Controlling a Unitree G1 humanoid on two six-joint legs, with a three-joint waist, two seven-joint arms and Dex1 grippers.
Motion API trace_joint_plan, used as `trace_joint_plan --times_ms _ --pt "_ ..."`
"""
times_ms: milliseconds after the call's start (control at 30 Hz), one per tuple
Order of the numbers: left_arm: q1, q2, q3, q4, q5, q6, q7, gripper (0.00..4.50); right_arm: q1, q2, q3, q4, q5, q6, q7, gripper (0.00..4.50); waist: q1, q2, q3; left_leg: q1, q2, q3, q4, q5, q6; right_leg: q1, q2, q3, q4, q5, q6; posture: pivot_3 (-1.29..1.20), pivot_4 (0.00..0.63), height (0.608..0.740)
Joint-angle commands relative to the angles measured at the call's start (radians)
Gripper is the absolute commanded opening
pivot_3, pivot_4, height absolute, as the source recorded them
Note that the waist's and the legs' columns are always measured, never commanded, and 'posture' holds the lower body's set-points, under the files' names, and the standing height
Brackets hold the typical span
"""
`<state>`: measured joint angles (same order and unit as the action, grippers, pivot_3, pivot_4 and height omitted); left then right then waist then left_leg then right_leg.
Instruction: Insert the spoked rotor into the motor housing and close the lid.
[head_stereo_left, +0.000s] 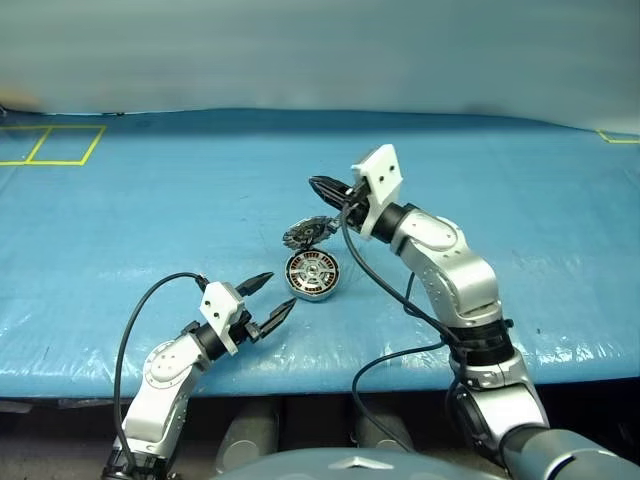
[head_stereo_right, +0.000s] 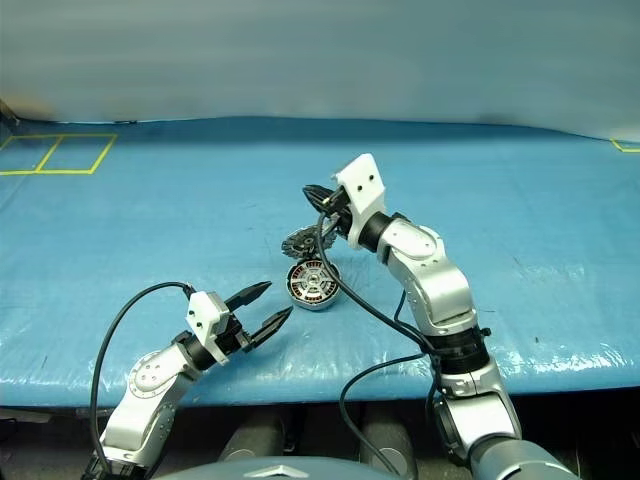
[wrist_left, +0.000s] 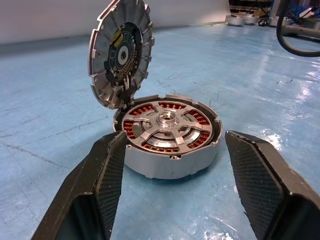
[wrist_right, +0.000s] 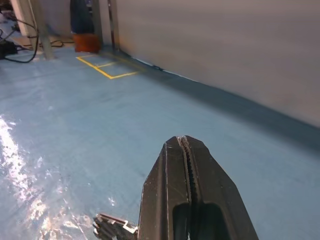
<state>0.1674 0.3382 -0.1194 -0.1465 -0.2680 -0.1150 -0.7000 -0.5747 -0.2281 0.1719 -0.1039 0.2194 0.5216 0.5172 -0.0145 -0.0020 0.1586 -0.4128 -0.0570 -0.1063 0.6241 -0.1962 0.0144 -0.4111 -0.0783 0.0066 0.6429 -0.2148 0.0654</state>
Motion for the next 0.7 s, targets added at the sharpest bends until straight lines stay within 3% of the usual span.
trace_joint_plan --times_ms 33,167,367,700 --pt "-0.001 -0.003 0.001 -0.027 -0.003 -0.012 0.000 3.34 -0.076 -0.034 0.073 0.097 -0.092 -0.003 0.015 0.04 0.000 0.000 0.000 0.000 0.000 0.000 0.000 0.000 0.000 0.000 0.000 0.000 0.000 0.001 -0.001 0.00 0.150 0.740" --pt "0.004 -0.007 -0.003 -0.030 0.001 -0.012 0.004 3.34 -0.123 -0.082 0.116 0.110 -0.100 -0.025 0.124 0.04 0.000 0.000 0.000 -0.001 0.000 0.001 -0.001 0.000 0.000 -0.001 0.000 0.001 0.000 0.002 -0.003 0.00 0.150 0.740" --pt "0.005 -0.010 -0.006 -0.023 0.003 -0.016 0.005 3.34 -0.082 -0.205 0.158 -0.046 -0.027 -0.014 0.363 0.04 0.000 0.000 0.000 -0.001 0.000 0.000 -0.002 0.000 0.001 -0.001 0.000 0.000 -0.001 0.002 -0.001 0.00 0.150 0.740" --pt "-0.007 -0.001 -0.001 -0.019 -0.008 -0.005 -0.009 3.34 0.011 -0.208 0.171 -0.108 -0.044 0.007 0.343 0.04 0.000 0.000 0.001 -0.001 0.001 0.001 0.000 0.000 0.000 0.000 0.000 0.000 0.000 -0.001 0.001 0.00 0.150 0.740"
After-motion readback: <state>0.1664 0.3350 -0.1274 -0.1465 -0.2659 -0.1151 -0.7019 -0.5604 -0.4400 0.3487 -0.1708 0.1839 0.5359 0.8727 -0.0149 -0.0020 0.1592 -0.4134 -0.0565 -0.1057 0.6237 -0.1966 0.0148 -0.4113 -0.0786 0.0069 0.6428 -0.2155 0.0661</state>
